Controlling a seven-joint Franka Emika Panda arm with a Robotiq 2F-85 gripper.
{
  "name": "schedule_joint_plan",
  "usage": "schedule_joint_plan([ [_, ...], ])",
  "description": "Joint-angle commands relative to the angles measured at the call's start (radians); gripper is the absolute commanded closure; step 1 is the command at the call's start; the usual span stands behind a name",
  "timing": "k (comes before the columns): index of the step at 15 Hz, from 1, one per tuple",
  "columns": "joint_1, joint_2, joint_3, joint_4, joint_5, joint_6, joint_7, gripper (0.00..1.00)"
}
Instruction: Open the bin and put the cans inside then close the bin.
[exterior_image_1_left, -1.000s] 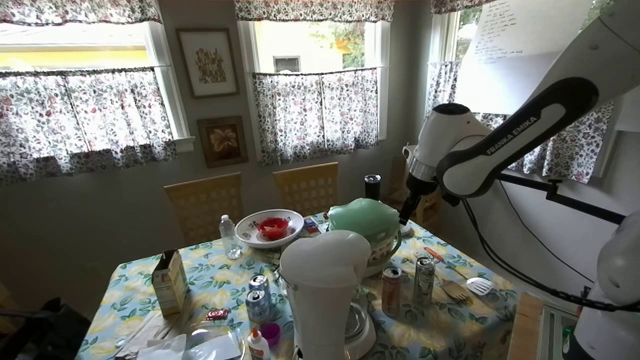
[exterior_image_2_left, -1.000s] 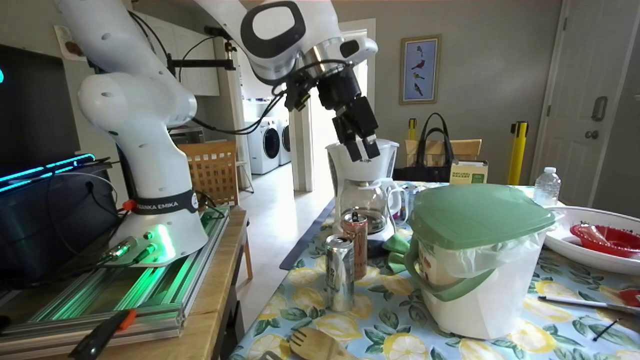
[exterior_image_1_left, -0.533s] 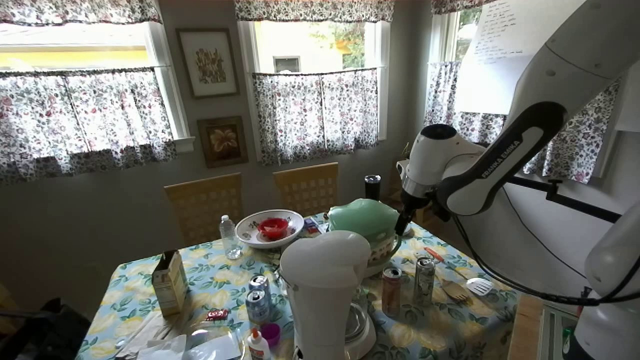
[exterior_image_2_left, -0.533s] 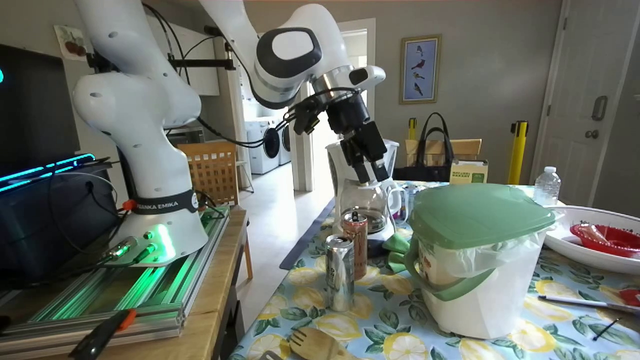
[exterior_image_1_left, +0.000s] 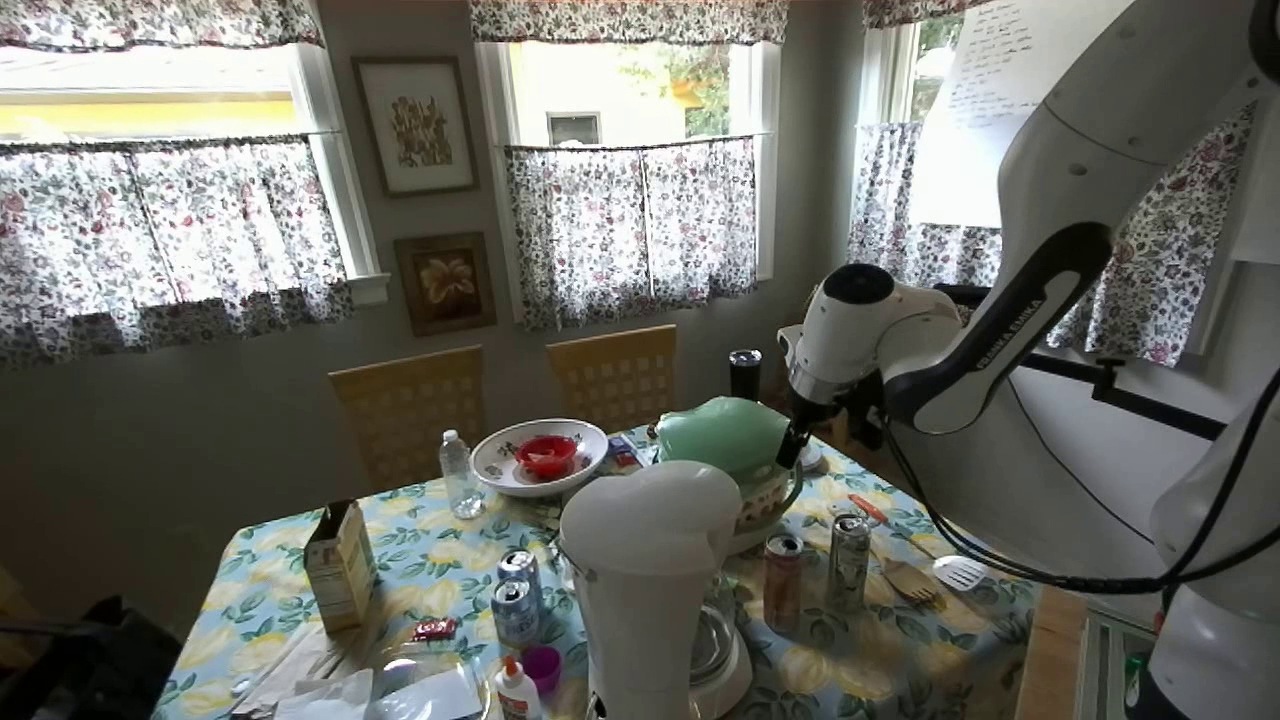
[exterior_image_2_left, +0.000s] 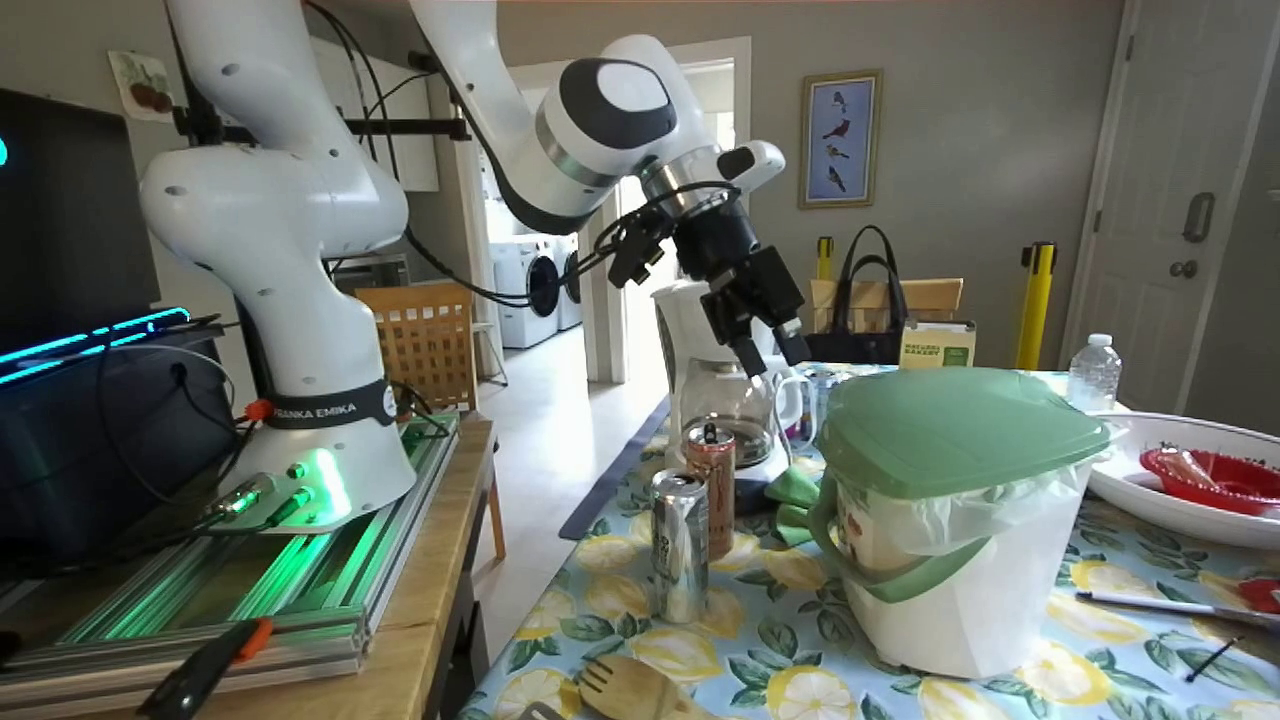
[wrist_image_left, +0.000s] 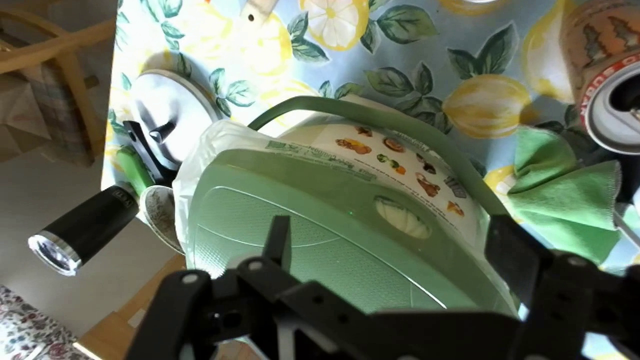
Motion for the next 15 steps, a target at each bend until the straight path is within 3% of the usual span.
schedule_joint_plan([
  [1, -0.029, 0.090, 0.026, 0.079, -0.189, 0.000, 0.178, 0.00],
  [10, 0.008, 0.256, 0.017, 0.212, -0.661, -0.050, 0.629, 0.00],
  [15, 0.027, 0.328, 0.028, 0.243, -0.838, -0.103, 0.812, 0.00],
])
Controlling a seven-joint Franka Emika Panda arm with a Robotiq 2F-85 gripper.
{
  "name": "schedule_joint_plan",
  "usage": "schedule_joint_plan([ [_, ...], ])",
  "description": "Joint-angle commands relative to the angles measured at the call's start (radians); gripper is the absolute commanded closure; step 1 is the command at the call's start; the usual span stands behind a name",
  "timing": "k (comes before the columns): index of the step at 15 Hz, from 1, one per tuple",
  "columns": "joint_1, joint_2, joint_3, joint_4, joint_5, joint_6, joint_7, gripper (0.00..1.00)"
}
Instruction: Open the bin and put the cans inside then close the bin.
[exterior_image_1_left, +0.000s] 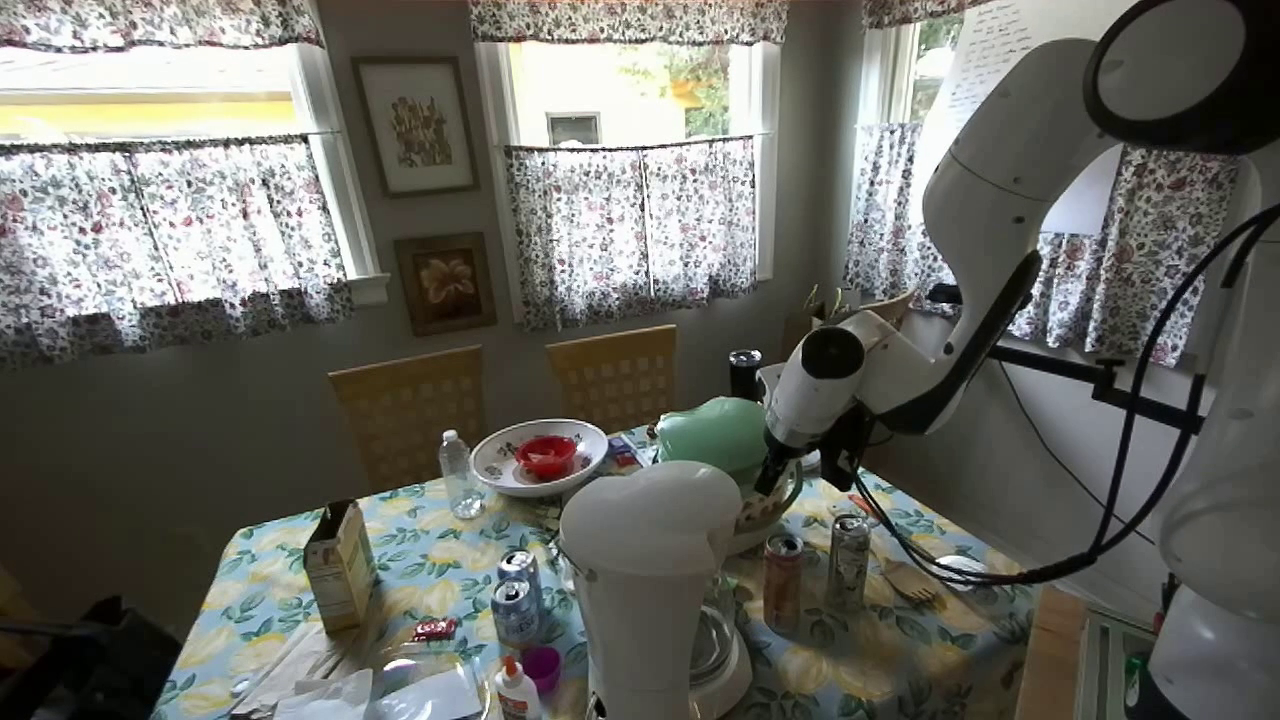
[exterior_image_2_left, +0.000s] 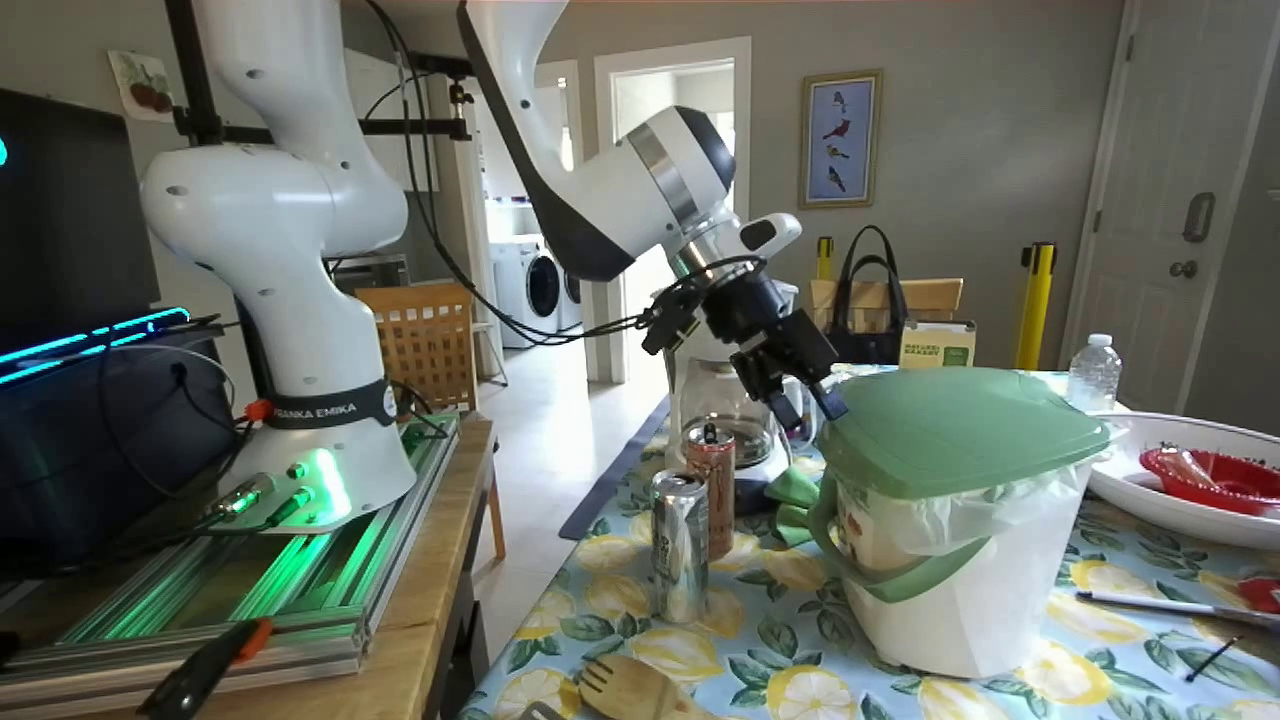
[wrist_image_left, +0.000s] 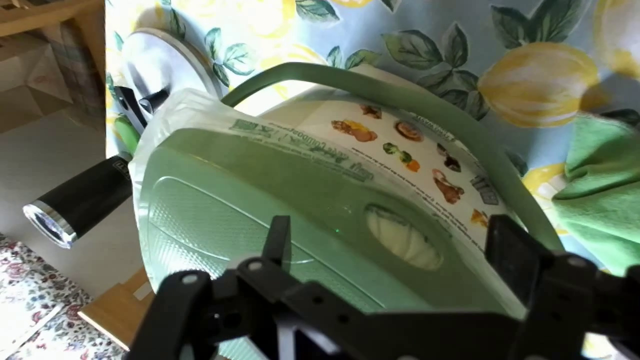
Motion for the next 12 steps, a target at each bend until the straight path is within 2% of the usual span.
schedule_joint_plan([
  [1, 0.018, 0.071, 0.014, 0.048, -0.127, -0.052, 0.139, 0.00],
  [6, 0.024, 0.091, 0.037, 0.070, -0.291, -0.119, 0.343, 0.00],
  [12, 0.023, 0.096, 0.059, 0.070, -0.396, -0.158, 0.492, 0.00],
])
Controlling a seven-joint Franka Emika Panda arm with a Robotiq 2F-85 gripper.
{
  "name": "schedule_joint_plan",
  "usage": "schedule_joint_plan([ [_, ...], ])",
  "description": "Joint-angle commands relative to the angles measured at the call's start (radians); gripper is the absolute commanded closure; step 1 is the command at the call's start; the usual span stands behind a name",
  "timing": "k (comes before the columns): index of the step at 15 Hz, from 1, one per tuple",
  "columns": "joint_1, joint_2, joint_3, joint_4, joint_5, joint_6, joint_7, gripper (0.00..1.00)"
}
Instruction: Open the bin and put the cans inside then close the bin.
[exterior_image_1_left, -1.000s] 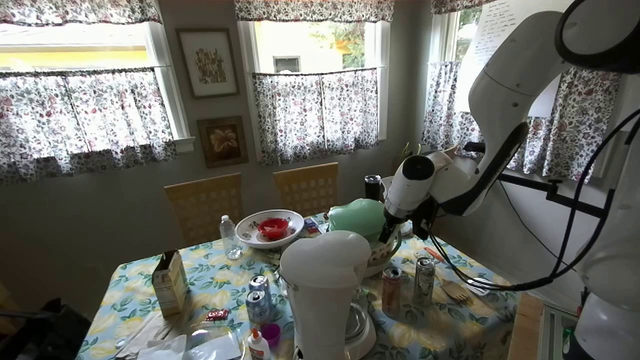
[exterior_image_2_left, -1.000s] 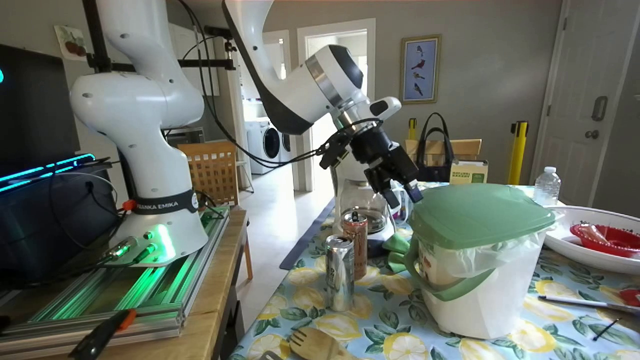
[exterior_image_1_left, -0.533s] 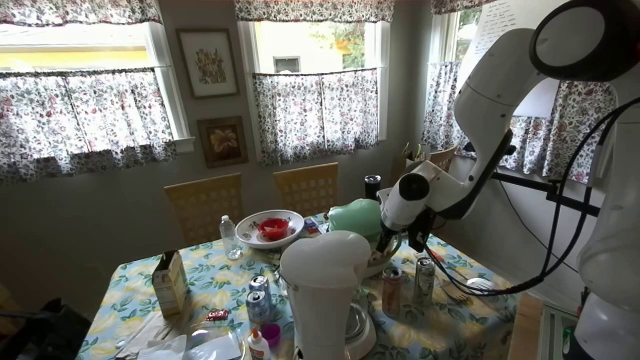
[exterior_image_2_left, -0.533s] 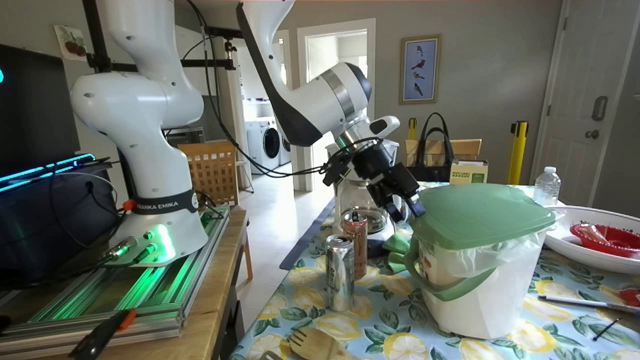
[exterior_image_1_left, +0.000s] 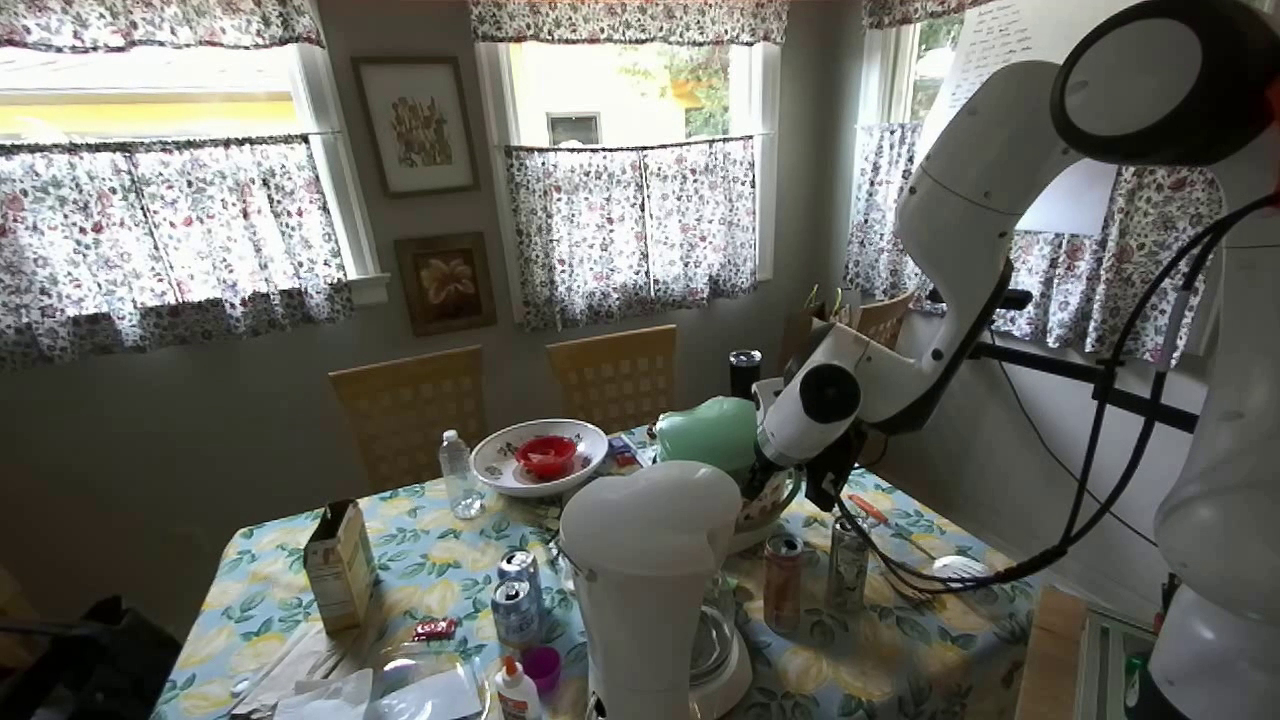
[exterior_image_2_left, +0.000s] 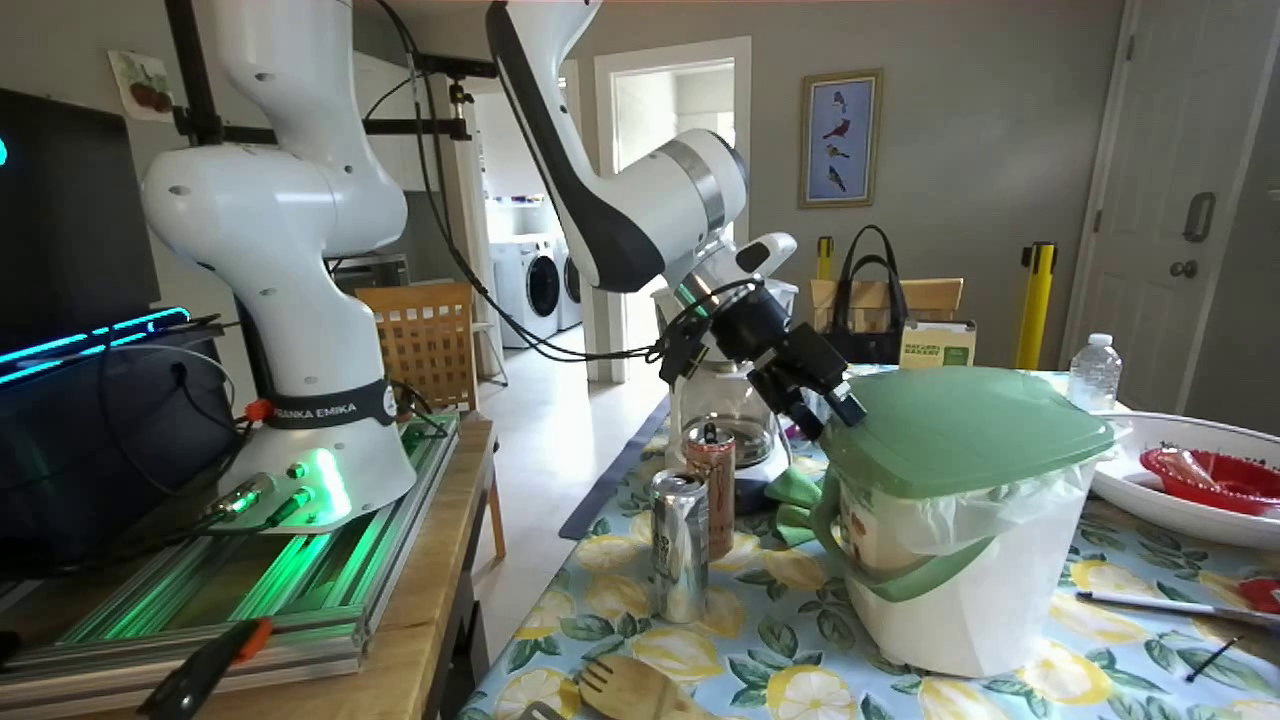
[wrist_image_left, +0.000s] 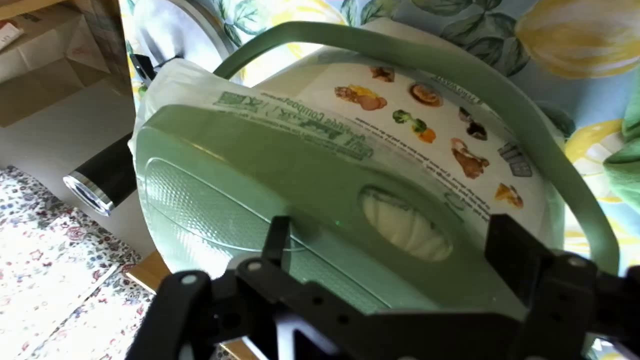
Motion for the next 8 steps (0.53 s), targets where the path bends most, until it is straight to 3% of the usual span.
schedule_joint_plan([
  [1, 0.003, 0.026, 0.014, 0.018, -0.074, -0.035, 0.095, 0.00],
  [8, 0.001, 0.015, 0.026, 0.016, -0.100, -0.055, 0.150, 0.00],
])
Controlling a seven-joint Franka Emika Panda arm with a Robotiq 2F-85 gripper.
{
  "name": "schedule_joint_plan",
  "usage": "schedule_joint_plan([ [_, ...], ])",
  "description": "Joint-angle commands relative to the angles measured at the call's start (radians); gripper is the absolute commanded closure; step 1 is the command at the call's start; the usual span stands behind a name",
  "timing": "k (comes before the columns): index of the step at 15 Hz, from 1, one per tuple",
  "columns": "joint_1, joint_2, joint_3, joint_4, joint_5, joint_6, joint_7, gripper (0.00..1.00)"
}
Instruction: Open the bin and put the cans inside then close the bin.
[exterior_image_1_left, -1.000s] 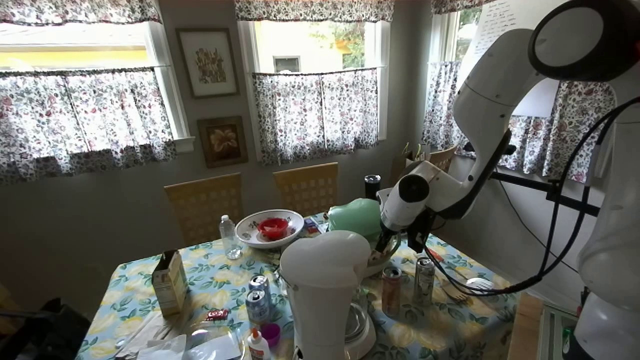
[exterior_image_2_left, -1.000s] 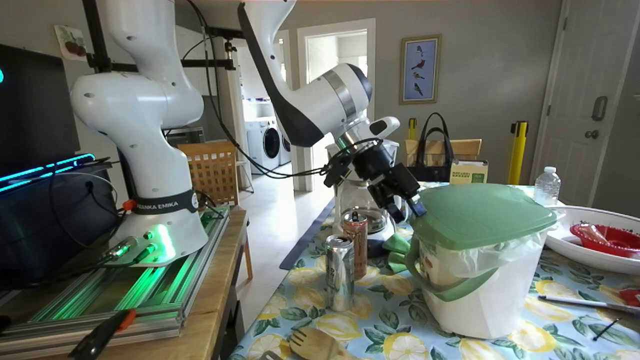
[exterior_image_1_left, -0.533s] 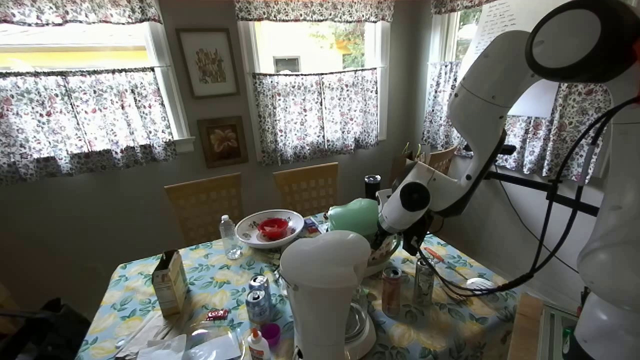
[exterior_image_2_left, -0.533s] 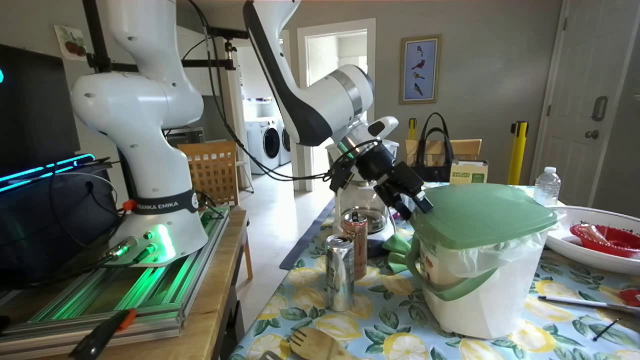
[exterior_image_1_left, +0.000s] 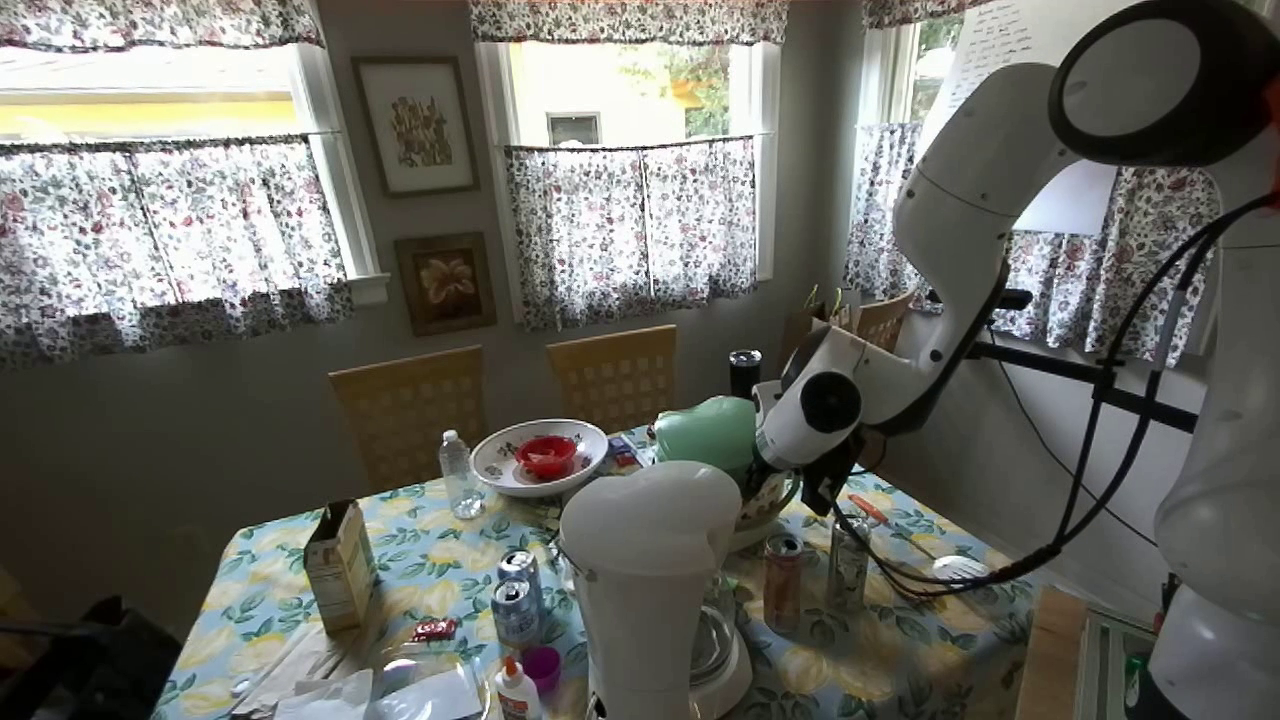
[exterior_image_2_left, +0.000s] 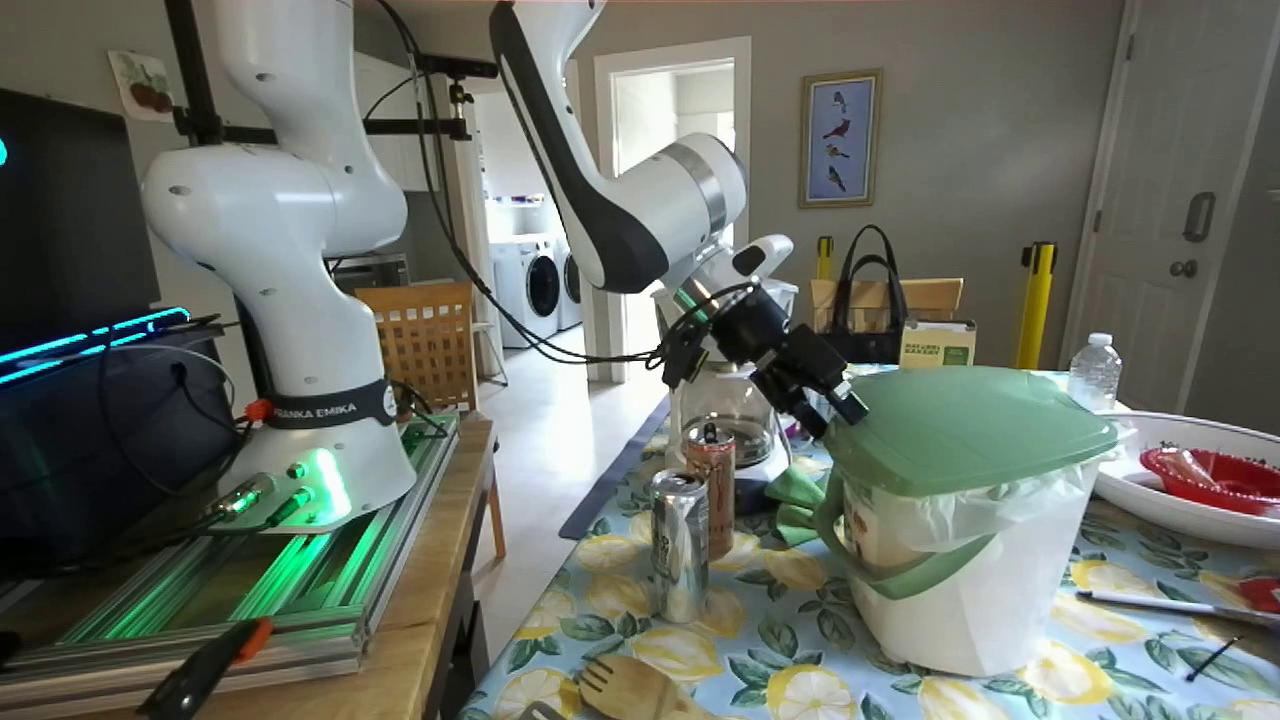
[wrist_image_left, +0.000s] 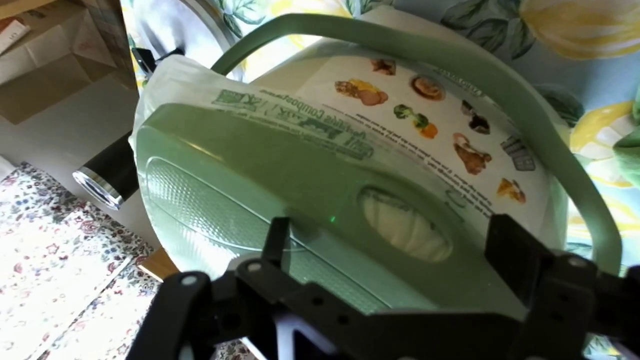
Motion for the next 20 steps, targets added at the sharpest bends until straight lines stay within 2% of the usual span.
schedule_joint_plan([
  [1, 0.001, 0.004, 0.011, 0.017, -0.046, -0.021, 0.068, 0.00],
  [20, -0.010, -0.130, 0.023, 0.019, -0.010, 0.057, 0.076, 0.00],
])
